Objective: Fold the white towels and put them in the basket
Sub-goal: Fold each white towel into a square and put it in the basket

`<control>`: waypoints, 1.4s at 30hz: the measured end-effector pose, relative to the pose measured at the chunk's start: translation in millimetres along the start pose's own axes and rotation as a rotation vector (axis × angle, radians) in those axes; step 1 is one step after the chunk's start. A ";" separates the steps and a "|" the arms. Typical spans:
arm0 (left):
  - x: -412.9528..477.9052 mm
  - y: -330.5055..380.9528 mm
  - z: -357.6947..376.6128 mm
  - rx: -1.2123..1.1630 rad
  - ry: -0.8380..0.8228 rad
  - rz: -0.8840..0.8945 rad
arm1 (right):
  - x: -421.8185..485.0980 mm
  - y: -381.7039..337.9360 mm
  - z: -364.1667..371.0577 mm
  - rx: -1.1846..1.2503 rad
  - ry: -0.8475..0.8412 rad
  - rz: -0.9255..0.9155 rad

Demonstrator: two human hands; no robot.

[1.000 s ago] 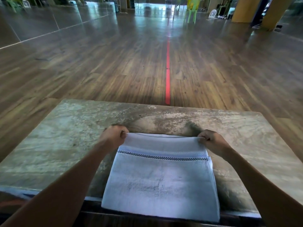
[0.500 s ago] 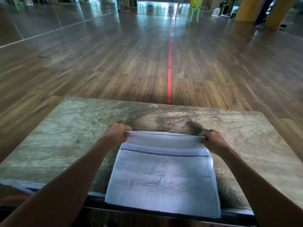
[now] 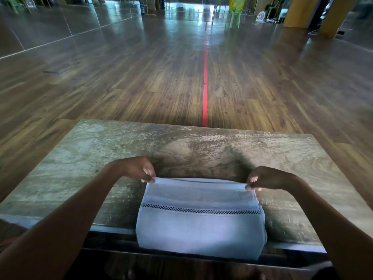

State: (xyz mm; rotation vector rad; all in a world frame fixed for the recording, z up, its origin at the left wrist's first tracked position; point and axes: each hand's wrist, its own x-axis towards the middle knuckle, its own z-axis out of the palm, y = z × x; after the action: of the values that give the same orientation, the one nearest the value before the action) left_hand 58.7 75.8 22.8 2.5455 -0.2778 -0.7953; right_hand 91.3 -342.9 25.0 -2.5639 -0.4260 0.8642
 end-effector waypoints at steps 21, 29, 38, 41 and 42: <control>39.6 56.5 62.5 0.486 0.502 0.203 | 29.7 -27.8 38.7 -0.359 0.361 -0.263; 45.9 69.9 58.6 0.328 0.475 0.182 | 39.6 -44.1 42.4 -0.208 0.370 -0.252; 49.2 69.0 54.0 0.105 0.487 0.101 | 43.6 -50.1 38.8 -0.037 0.367 -0.112; 51.2 70.8 54.3 0.096 0.509 0.050 | 48.0 -50.6 39.0 -0.048 0.371 -0.088; 52.5 70.8 54.3 0.088 0.505 0.028 | 49.6 -50.2 39.1 -0.056 0.365 -0.081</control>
State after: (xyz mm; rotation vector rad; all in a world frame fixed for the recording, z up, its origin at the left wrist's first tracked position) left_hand 66.0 -22.6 -8.4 2.7106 -0.1837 -0.1133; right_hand 96.7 -268.4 -5.5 -2.6579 -0.4423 0.3464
